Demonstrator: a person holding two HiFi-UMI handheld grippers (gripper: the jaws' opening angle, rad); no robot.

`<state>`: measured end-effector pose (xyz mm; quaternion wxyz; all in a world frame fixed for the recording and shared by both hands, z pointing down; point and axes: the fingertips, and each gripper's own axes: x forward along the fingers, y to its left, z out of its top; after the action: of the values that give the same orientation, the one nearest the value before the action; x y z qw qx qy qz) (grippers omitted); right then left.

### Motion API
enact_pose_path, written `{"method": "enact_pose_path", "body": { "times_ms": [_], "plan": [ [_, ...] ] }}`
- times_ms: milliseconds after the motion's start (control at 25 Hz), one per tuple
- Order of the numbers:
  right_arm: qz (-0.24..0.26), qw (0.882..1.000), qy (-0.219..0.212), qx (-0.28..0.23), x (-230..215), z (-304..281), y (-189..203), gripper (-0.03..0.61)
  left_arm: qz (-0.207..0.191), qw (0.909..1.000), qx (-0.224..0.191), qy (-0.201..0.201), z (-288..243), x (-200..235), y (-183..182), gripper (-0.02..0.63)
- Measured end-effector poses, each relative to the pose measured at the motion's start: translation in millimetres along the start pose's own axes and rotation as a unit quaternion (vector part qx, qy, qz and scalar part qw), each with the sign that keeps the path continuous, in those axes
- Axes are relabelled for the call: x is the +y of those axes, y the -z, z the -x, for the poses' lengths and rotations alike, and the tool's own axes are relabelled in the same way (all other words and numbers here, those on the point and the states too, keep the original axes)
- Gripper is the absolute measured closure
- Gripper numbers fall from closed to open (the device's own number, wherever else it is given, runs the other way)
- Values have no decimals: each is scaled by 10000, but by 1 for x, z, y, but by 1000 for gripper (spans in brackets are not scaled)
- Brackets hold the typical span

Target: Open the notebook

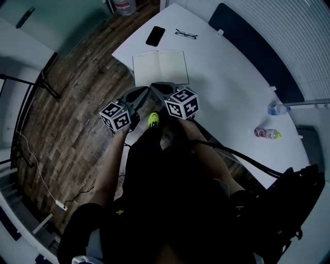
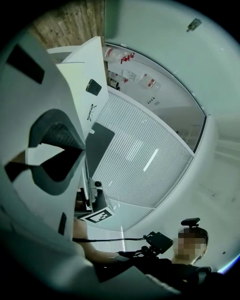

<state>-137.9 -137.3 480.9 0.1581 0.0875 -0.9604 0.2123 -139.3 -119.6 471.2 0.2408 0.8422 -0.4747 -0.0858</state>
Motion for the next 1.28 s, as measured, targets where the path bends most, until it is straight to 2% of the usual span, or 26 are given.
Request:
{"method": "enact_pose_path", "body": {
  "times_ms": [400,720,1040,1280],
  "plan": [
    [109,9986,-234,-462,64,73,29,559,-225,9993,-205,-200,32,-97,28,603],
    [136,9978,-182,-620,109,128,53,558,-346,9988,-277,-215,59,-162,47,603],
    [65,9975,-156,-680,143,147,71,559,-370,9988,-274,-146,82,-196,65,603],
    [-5,9970,24,-780,167,160,80,560,-426,9987,-250,-89,102,-216,72,603]
  ]
}}
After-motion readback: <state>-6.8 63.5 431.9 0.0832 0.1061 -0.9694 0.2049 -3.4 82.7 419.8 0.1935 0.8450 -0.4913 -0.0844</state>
